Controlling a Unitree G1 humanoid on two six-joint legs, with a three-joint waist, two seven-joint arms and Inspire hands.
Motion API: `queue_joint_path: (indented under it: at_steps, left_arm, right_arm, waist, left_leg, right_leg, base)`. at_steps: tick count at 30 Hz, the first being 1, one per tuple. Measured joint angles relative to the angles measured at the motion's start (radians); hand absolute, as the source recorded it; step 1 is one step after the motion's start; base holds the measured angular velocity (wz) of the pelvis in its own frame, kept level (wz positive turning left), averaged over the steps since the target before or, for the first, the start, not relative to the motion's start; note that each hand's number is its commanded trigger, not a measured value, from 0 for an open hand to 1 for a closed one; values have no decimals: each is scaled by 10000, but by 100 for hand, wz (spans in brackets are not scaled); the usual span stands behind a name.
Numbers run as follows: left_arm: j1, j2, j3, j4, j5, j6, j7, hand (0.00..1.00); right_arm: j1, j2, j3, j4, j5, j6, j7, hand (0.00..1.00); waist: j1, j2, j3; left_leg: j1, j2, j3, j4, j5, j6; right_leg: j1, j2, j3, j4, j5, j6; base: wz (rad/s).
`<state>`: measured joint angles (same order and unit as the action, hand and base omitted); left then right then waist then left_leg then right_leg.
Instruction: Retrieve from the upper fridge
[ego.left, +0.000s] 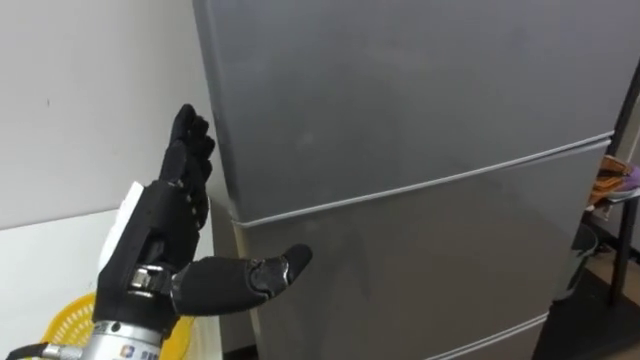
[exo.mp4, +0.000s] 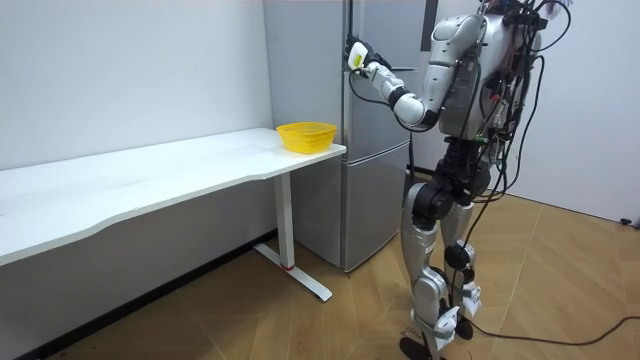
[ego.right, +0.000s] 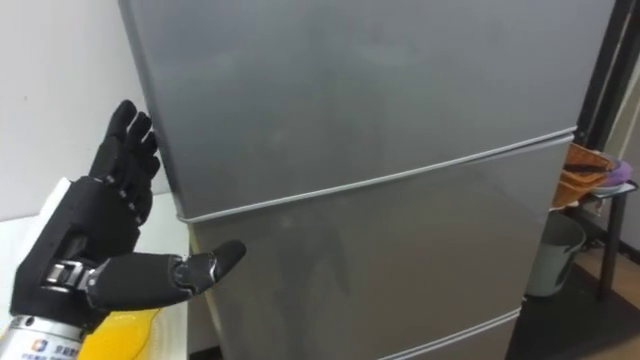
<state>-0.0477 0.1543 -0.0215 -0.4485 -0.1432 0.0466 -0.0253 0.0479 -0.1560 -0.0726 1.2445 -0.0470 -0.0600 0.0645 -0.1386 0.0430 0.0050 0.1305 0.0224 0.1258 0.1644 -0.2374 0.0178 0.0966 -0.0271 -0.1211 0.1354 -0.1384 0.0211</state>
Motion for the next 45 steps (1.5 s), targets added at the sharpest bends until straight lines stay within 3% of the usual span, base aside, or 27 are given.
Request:
queue_joint_path:
  at_steps: [11,30,38,45]
  left_arm:
    - [-150,53,-71,-17,-41,317,-72,0]
    - [-163,43,5,-986,-259,607,-362,0]
    - [-161,224,175,-1346,-1623,605,-661,0]
    - [-160,225,193,-1420,-1808,598,-815,0]
  right_arm:
    - [-260,-4,28,54,31,406,44,0]
    - [-267,-46,89,463,113,353,-248,0]
    - [-147,-143,88,527,54,287,-420,0]
    - [-109,-263,95,724,-25,267,-403,0]
  waist:
    - [-10,-39,15]
    - [48,-139,-21]
    - [123,-29,-90]
    - [148,12,-88]
  left_leg:
    - [-12,-2,27,-4,-1,0]
    - [-155,-3,-32,42,2,2]
    - [-152,-8,-194,40,3,1]
    - [-144,-11,-201,41,3,2]
  right_leg:
    - [-12,6,23,-6,-3,5]
    - [-132,-14,-57,-3,0,5]
    - [-118,-13,-89,2,1,5]
    - [-66,-17,-95,3,1,4]
  base:
    - [0]
    - [1]
    - [2]
    - [0]
